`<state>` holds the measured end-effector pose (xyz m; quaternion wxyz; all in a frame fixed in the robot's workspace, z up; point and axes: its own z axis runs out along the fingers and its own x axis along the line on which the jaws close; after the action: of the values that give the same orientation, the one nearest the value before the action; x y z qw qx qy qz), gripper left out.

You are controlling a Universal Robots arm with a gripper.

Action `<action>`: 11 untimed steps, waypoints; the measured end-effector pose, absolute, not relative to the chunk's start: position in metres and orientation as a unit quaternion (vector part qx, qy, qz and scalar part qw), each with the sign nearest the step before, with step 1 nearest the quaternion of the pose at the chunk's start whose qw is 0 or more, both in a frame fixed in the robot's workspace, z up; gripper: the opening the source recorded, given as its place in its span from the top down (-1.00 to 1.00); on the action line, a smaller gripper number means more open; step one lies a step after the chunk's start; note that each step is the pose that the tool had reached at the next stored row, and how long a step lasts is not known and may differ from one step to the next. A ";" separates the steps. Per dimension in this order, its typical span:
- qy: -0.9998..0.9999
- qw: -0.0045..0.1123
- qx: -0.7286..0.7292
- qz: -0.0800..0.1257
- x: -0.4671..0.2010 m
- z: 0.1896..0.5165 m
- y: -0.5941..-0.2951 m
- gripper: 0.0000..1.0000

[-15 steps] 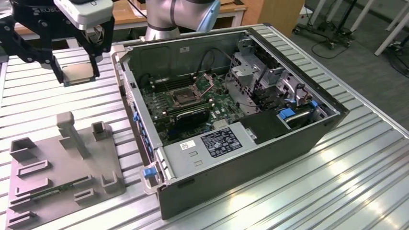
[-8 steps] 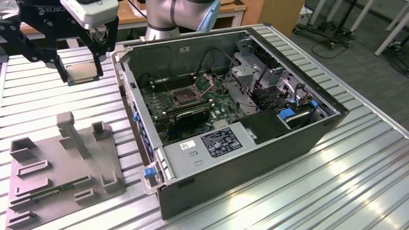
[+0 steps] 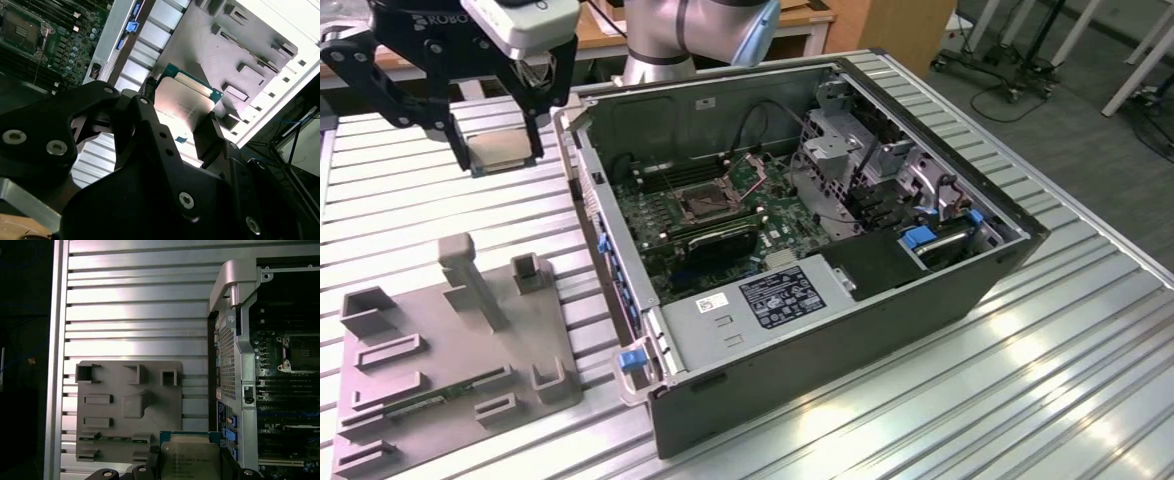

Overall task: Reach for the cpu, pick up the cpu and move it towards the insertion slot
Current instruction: 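Pick up the cpu and move it towards the insertion slot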

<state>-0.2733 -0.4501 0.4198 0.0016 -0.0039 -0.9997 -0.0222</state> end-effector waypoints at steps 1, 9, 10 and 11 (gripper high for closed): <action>-1.000 0.002 -0.004 -0.022 -0.273 0.420 -0.450 -0.09; -1.000 0.002 -0.004 -0.022 -0.266 0.420 -0.450 -0.09; -1.000 0.002 -0.004 -0.022 -0.265 0.420 -0.450 -0.09; -1.000 0.002 -0.004 -0.022 -0.265 0.420 -0.450 -0.09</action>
<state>-0.2647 -0.4501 0.4197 0.0016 -0.0039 -0.9997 -0.0222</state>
